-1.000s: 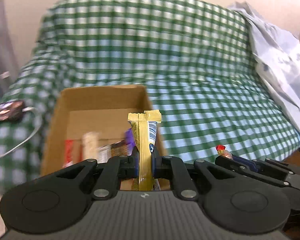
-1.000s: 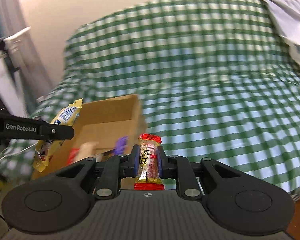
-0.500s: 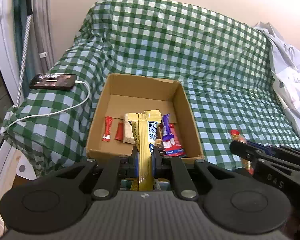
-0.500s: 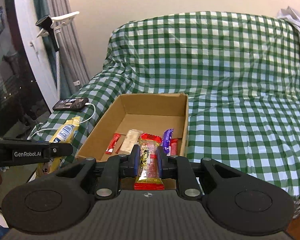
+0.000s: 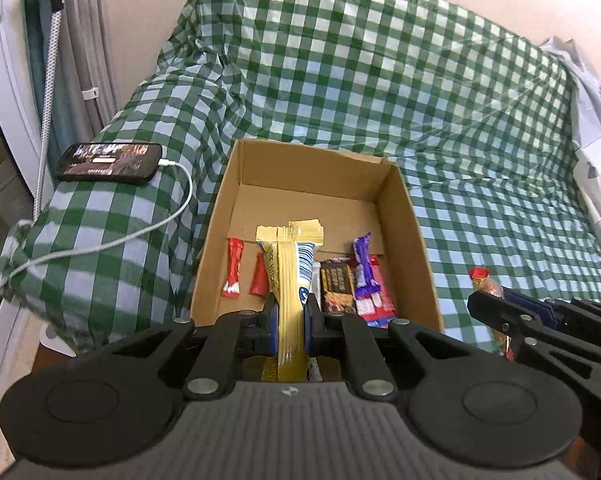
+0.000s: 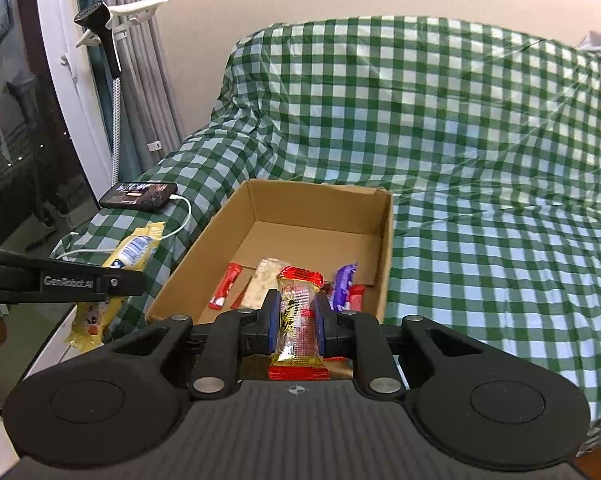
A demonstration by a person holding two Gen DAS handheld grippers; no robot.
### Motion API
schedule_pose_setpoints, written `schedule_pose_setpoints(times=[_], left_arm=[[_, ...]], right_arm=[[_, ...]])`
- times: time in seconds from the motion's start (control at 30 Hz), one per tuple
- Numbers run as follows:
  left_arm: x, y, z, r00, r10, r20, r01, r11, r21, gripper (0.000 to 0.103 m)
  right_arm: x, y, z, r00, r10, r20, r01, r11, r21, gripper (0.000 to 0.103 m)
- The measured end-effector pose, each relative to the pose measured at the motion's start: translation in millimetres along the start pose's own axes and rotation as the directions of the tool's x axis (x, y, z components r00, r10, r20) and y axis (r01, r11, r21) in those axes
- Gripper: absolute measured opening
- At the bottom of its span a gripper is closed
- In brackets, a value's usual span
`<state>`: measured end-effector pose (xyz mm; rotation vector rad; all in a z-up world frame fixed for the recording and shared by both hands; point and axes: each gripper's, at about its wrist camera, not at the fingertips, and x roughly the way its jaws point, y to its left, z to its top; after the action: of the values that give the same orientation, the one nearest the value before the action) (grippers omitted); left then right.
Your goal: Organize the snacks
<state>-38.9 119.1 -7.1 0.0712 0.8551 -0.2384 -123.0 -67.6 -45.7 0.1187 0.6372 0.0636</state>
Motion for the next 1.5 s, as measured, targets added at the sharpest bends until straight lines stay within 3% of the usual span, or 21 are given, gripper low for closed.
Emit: schedule_pose_setpoints(times=[0.4, 0.8, 0.83, 0.87, 0.9, 0.93, 1.03, 1.3, 1.5], left_arm=[[101.8, 4.7, 48.4, 0.992, 0.057, -0.114, -0.053, 0.998, 0.036, 0.012], [188.0, 6.2, 63.2, 0.974, 0.097, -0.204, -0.082, 0.993, 0.083, 0.015], [192.6, 5.7, 63.6, 0.974, 0.104, -0.203, -0.086, 0.992, 0.095, 0.019], [195.8, 5.4, 64.6, 0.973, 0.111, -0.202, -0.091, 0.99, 0.106, 0.047], [198.3, 5.9, 65.9, 0.971, 0.133, -0.199, -0.112, 0.988, 0.111, 0.087], [198.6, 6.5, 67.0, 0.969, 0.159, -0.19, -0.14, 0.984, 0.111, 0.101], [188.2, 9.4, 64.0, 0.974, 0.193, -0.116, -0.178, 0.976, 0.125, 0.103], [146.0, 1.5, 30.3, 0.971, 0.172, -0.167, -0.154, 0.981, 0.117, 0.103], [97.2, -10.1, 3.8, 0.979, 0.167, -0.114, -0.151, 0.979, 0.135, 0.103]], right_arm=[[106.2, -25.8, 31.1, 0.995, -0.015, -0.096, 0.019, 0.999, 0.044, 0.018], [189.4, -46.8, 34.5, 0.985, -0.02, -0.173, 0.037, 0.995, 0.093, 0.02], [195.2, -48.9, 35.0, 0.984, -0.021, -0.175, 0.038, 0.995, 0.097, 0.021], [199.0, -50.9, 35.7, 0.984, -0.026, -0.175, 0.045, 0.994, 0.104, 0.027], [201.7, -52.5, 36.6, 0.984, -0.033, -0.172, 0.053, 0.992, 0.113, 0.05], [202.9, -53.6, 37.2, 0.986, -0.045, -0.163, 0.065, 0.991, 0.116, 0.072], [198.4, -53.0, 35.5, 0.987, -0.092, -0.135, 0.104, 0.991, 0.083, 0.084], [155.2, -49.4, 0.3, 0.972, -0.059, -0.227, 0.092, 0.987, 0.135, 0.093], [106.0, -29.3, -18.1, 0.977, -0.065, -0.202, 0.093, 0.987, 0.131, 0.098]])
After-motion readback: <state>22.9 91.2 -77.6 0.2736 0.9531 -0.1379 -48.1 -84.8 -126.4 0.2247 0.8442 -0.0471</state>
